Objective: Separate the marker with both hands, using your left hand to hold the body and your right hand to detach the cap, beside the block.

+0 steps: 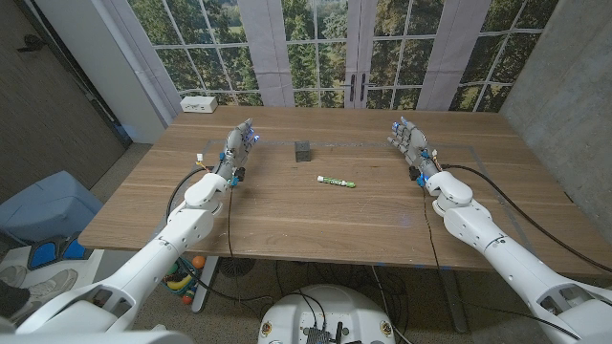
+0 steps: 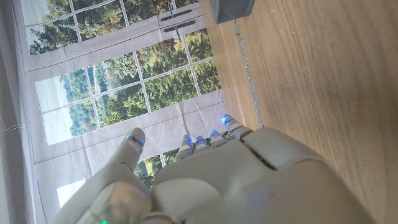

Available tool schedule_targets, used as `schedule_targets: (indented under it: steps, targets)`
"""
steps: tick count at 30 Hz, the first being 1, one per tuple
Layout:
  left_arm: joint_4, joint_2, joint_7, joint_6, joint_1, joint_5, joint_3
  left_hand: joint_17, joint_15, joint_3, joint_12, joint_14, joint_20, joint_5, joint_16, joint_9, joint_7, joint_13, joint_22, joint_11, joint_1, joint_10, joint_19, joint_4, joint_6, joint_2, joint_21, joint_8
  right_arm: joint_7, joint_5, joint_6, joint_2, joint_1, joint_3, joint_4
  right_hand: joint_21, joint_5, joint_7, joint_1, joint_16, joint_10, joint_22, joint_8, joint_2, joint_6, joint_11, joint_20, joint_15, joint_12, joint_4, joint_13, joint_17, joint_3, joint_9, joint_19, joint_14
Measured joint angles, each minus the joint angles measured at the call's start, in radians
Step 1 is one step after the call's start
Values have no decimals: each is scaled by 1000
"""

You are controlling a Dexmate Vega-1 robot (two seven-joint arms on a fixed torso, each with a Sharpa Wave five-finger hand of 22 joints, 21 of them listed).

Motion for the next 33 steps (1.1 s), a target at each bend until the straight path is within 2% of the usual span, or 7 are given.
schedule_targets:
  steps: [12,19,22,33]
  targets:
    - [-3,3,2,0,-1,8,0,-1,0,0,0,0,0,0,0,0,3,0,0,0,0,0,0,0,-3,0,0,3,-7,0,3,-2,-10,1,-11,0,0,0,5,4,6,0,0,-5,0,1,0,4,0,0,0,0,0,0,0,3]
    - [-16,14,24,0,-1,37,7,-3,-2,1,10,17,9,0,4,0,-11,0,0,4,1,20,9,-7,11,2,0,11,-9,-1,4,-5,-15,4,-17,0,4,0,5,6,6,0,0,-5,0,1,4,7,0,0,0,0,0,0,4,7]
    - [-28,24,41,4,-1,59,13,-3,4,2,15,29,11,0,4,0,-20,0,0,14,8,33,19,-14,20,8,0,11,-10,0,4,-6,-17,6,-19,0,4,0,5,6,6,0,0,-5,0,1,4,7,0,0,0,0,0,0,4,7]
    - [-91,78,103,49,-8,155,41,-3,0,-2,22,58,25,0,11,5,-25,0,0,14,13,69,43,-35,55,13,7,19,-11,3,7,-8,-23,9,-23,0,4,0,5,6,6,0,0,-5,0,1,4,7,0,0,0,0,0,0,3,7]
